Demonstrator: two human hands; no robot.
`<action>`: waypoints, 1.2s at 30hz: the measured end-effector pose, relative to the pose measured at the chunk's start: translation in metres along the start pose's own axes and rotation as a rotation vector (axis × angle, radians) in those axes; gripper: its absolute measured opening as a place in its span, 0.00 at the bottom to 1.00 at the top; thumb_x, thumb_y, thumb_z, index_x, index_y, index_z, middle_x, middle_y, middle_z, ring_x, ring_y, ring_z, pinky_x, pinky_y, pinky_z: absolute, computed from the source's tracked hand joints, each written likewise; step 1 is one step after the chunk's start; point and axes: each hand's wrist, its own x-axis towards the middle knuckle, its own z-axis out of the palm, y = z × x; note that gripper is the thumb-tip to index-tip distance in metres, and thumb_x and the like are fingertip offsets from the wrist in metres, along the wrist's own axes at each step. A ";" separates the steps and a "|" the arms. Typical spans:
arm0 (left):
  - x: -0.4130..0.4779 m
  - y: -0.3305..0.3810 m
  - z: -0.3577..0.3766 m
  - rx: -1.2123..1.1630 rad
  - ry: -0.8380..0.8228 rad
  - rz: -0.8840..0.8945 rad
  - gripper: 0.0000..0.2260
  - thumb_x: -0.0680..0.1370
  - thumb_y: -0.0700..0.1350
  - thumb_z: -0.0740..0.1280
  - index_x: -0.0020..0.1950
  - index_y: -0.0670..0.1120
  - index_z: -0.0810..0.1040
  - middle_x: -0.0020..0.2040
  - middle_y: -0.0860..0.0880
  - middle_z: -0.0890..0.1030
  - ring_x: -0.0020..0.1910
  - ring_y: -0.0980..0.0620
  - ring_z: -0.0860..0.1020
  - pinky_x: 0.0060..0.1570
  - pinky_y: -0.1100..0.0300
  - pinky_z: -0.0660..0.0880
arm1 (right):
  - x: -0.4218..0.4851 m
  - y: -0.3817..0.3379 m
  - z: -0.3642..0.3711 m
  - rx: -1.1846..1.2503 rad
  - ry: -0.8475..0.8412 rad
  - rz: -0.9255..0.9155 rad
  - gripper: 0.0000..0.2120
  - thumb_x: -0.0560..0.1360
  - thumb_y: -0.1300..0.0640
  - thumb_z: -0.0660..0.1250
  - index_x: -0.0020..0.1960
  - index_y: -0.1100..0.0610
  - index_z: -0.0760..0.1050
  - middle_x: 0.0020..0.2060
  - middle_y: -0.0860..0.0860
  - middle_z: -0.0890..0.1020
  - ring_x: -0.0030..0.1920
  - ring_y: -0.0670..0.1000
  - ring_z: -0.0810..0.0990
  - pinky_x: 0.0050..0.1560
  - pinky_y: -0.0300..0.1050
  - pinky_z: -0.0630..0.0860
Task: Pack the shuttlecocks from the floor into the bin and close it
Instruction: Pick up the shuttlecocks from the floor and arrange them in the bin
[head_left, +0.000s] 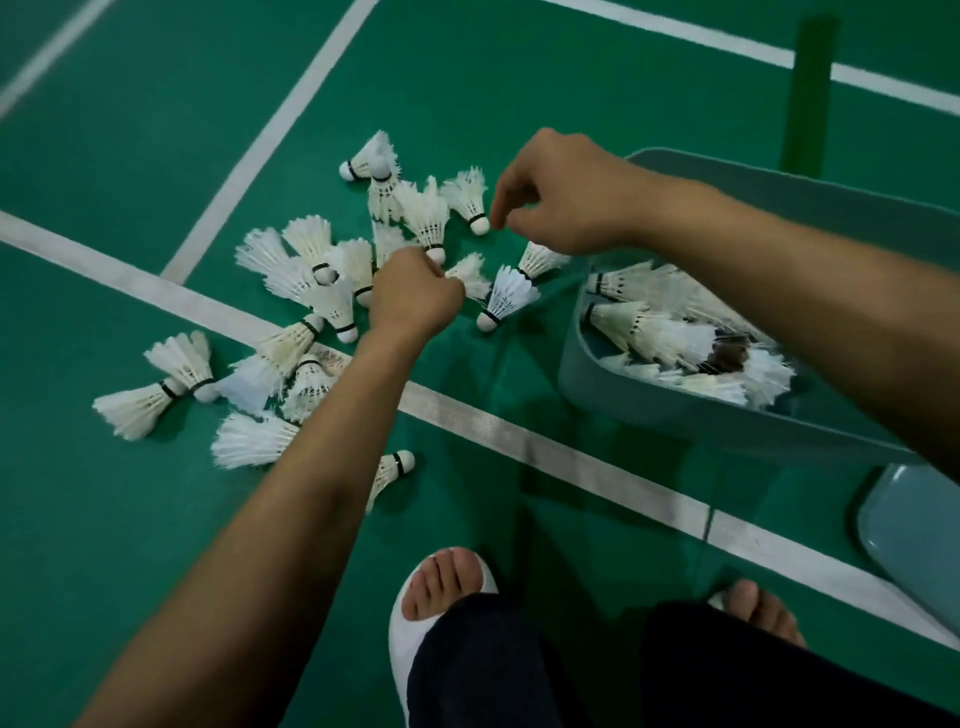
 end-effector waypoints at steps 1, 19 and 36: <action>0.005 -0.004 0.006 0.063 -0.005 0.020 0.09 0.73 0.43 0.71 0.52 0.41 0.79 0.50 0.41 0.79 0.48 0.41 0.78 0.43 0.52 0.71 | 0.016 0.002 0.000 -0.073 -0.059 0.033 0.14 0.75 0.67 0.62 0.54 0.62 0.85 0.38 0.53 0.83 0.35 0.48 0.76 0.38 0.36 0.71; 0.040 -0.046 0.087 0.562 0.055 0.456 0.24 0.73 0.63 0.67 0.62 0.49 0.73 0.56 0.42 0.75 0.56 0.38 0.73 0.52 0.47 0.67 | 0.123 0.034 0.054 -0.108 -0.411 0.448 0.07 0.78 0.63 0.71 0.45 0.64 0.74 0.24 0.56 0.76 0.25 0.52 0.75 0.31 0.45 0.79; -0.023 0.008 -0.053 0.069 -0.183 -0.115 0.15 0.72 0.55 0.76 0.45 0.44 0.80 0.39 0.47 0.83 0.34 0.52 0.80 0.35 0.60 0.77 | 0.038 -0.017 0.013 1.158 -0.239 0.558 0.06 0.78 0.72 0.66 0.53 0.65 0.74 0.42 0.60 0.82 0.42 0.55 0.84 0.37 0.51 0.86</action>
